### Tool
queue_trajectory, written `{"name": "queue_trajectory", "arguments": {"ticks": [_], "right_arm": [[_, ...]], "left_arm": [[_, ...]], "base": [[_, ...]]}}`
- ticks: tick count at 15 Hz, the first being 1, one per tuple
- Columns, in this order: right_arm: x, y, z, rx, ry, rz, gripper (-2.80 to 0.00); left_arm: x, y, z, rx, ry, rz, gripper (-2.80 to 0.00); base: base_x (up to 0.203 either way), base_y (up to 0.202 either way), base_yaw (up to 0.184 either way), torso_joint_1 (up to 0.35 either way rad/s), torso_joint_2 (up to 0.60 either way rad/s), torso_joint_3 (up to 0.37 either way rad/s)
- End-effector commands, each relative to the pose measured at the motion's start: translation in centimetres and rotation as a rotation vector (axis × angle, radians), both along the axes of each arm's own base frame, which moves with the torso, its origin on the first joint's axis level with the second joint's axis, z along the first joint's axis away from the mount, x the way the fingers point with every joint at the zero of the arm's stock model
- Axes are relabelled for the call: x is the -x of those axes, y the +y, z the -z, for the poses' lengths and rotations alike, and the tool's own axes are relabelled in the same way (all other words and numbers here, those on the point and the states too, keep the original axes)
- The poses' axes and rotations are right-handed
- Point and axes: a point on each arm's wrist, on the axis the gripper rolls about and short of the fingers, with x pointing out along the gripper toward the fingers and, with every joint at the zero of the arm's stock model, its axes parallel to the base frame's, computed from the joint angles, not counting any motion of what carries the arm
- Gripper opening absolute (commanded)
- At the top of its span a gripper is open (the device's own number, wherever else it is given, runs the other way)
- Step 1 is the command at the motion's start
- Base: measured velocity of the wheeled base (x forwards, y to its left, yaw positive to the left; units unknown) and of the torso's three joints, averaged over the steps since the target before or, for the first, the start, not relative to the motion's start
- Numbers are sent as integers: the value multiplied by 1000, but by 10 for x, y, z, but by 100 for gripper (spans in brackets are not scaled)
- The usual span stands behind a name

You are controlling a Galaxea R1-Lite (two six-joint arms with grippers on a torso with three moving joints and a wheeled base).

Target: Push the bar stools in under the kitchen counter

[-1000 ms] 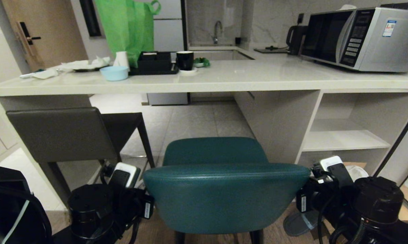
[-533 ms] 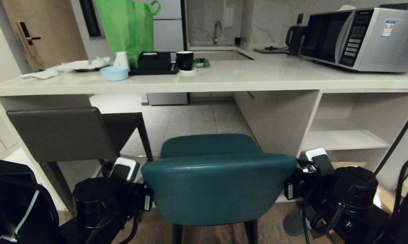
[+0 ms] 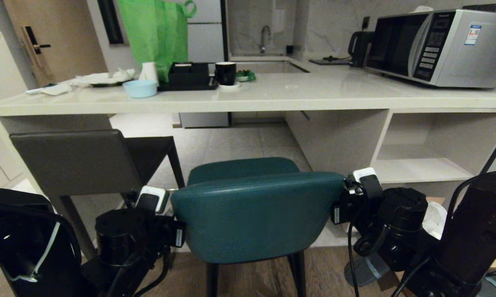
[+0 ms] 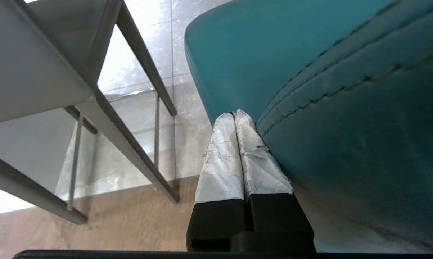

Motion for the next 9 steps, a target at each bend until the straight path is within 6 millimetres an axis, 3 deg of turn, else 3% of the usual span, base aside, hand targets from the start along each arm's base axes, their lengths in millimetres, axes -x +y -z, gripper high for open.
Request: {"name": "queue_trajectory", "arguments": {"ticks": [1, 9], "right_arm": [[0, -2, -1, -2, -8, 9, -280], [-8, 3, -2, -8, -30, 4, -280]], "left_arm": [[-14, 0, -3, 22, -36, -22, -280], [-62, 12, 6, 8, -67, -124, -280]], "base": [[0, 0, 0, 0, 0, 0], [0, 0, 0, 0, 0, 0]]}}
